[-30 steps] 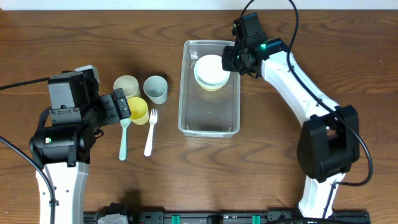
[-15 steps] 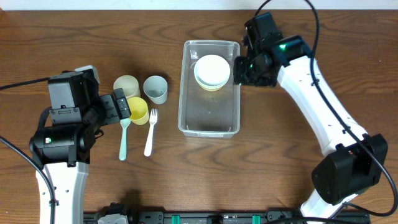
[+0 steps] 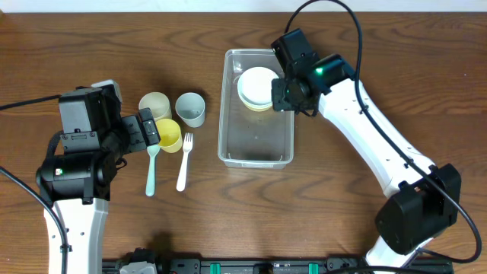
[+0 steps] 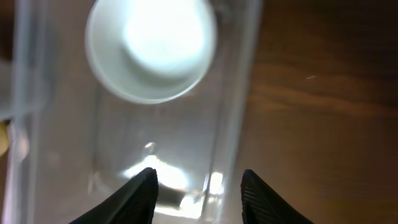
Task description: Pack container
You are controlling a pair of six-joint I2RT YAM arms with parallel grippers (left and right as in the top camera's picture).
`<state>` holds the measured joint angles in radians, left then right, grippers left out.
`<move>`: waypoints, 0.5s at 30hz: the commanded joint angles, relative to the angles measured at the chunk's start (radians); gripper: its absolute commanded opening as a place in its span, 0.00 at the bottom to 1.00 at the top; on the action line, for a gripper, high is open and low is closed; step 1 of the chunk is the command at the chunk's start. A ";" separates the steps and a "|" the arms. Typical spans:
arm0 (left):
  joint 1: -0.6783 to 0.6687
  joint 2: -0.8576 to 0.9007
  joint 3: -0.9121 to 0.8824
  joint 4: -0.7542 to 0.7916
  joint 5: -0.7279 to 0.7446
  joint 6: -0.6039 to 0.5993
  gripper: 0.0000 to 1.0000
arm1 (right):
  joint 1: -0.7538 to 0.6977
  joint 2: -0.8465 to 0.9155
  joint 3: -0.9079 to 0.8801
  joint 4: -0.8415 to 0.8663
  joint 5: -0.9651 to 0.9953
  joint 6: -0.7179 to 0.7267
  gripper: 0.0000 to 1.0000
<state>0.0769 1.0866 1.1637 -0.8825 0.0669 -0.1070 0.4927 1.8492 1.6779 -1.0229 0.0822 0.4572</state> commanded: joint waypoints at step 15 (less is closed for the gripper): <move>0.003 -0.002 0.020 0.001 -0.016 0.009 0.98 | -0.065 0.231 -0.013 0.030 0.019 0.115 0.25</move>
<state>0.0769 1.0866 1.1637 -0.8825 0.0669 -0.1070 0.4515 2.0804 1.6619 -0.9852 0.0944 0.5163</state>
